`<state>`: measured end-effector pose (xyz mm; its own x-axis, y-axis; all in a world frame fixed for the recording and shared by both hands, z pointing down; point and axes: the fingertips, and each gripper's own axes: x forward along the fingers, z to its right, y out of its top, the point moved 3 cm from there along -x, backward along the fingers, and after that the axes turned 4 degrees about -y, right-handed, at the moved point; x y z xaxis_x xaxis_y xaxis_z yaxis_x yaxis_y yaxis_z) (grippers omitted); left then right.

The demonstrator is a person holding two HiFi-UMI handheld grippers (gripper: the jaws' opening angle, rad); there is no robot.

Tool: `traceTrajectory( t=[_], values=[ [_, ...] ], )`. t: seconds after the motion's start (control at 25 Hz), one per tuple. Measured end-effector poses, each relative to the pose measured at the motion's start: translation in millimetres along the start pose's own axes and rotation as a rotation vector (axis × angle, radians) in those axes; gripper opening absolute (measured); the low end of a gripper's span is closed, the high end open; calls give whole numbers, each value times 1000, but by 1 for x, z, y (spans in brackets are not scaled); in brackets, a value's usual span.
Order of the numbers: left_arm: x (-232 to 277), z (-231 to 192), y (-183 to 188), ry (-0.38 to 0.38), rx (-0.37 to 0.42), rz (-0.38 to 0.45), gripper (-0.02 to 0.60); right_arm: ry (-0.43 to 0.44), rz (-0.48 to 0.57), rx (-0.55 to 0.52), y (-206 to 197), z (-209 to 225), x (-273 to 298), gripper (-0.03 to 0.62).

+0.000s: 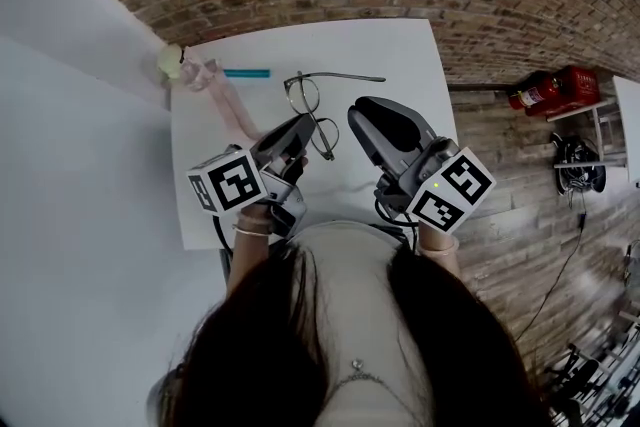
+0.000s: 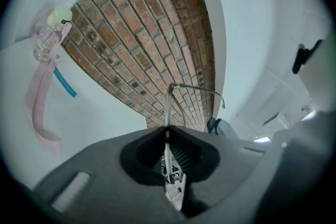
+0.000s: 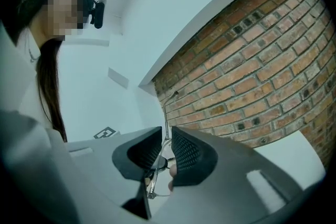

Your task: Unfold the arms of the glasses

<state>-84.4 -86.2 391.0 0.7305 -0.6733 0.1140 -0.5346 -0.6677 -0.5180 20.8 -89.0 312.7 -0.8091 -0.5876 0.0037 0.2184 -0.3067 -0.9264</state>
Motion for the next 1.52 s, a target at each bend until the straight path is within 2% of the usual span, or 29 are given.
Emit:
traceTrajectory(
  t=[0.36,0.68,1.52],
  values=[
    [2,5,-1,22,68,-1,21,15,-48,15,-12,-4,12,44],
    [7,6,-4,20,98,-16,21,36,-80,29,-22,-9,23,44],
    [12,20,-10,28,222,-42,21,33,-125,24,-30,-7,33,57]
  ],
)
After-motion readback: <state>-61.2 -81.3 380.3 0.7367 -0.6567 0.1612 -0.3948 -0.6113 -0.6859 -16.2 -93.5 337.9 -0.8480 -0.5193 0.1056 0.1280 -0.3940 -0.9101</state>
